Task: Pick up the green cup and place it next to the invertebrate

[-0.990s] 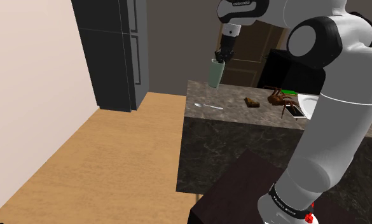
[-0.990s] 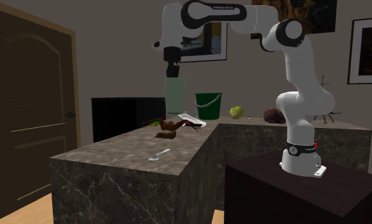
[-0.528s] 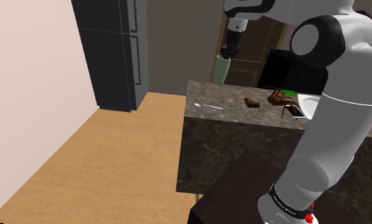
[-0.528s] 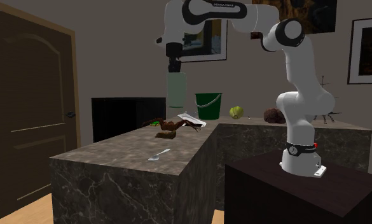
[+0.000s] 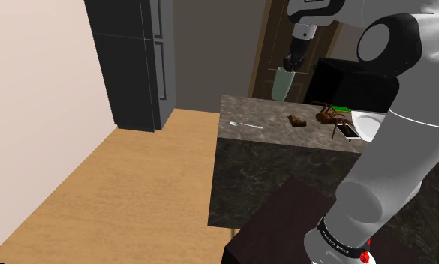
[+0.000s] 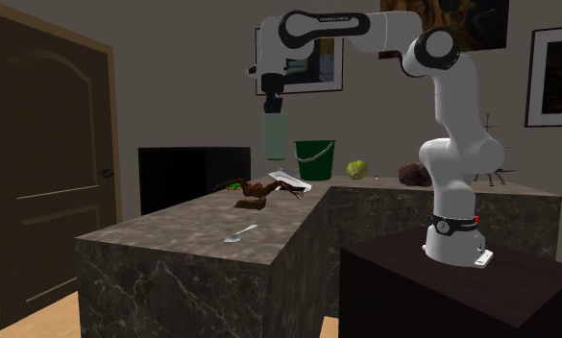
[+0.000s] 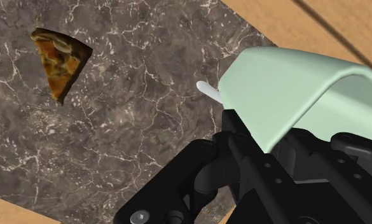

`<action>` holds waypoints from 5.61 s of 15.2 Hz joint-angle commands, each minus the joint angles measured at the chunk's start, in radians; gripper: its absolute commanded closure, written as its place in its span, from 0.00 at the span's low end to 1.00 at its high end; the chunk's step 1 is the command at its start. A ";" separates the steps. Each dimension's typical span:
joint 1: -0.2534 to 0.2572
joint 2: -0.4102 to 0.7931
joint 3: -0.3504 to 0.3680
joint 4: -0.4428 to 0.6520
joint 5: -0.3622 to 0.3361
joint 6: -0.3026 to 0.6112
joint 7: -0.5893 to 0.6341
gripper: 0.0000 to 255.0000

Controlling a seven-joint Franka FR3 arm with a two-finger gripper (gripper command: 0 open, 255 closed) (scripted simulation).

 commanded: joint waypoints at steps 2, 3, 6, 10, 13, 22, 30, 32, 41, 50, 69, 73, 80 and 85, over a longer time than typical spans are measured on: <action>-0.037 -0.013 -0.030 -0.015 -0.003 0.000 -0.068 1.00; -0.049 -0.015 -0.040 -0.017 -0.003 -0.001 -0.091 1.00; -0.088 -0.013 -0.072 -0.015 0.000 -0.004 -0.161 1.00; -0.143 0.006 -0.115 0.006 0.013 -0.013 -0.259 1.00; -0.190 0.033 -0.146 0.036 0.029 -0.024 -0.336 1.00; -0.306 0.123 -0.205 0.108 0.085 -0.032 -0.505 1.00; -0.291 0.106 -0.201 -0.021 0.076 0.082 -0.504 1.00; -0.289 0.104 -0.200 -0.049 0.076 0.110 -0.505 1.00; -0.284 0.112 -0.196 -0.161 0.084 0.228 -0.514 1.00; -0.285 0.140 -0.189 -0.251 0.107 0.339 -0.531 1.00; -0.294 0.190 -0.175 -0.325 0.146 0.454 -0.560 0.00; -0.294 0.190 -0.175 -0.325 0.146 0.454 -0.560 0.00; -0.288 0.144 -0.189 -0.251 0.109 0.342 -0.535 0.00; -0.288 0.144 -0.189 -0.251 0.109 0.342 -0.535 0.00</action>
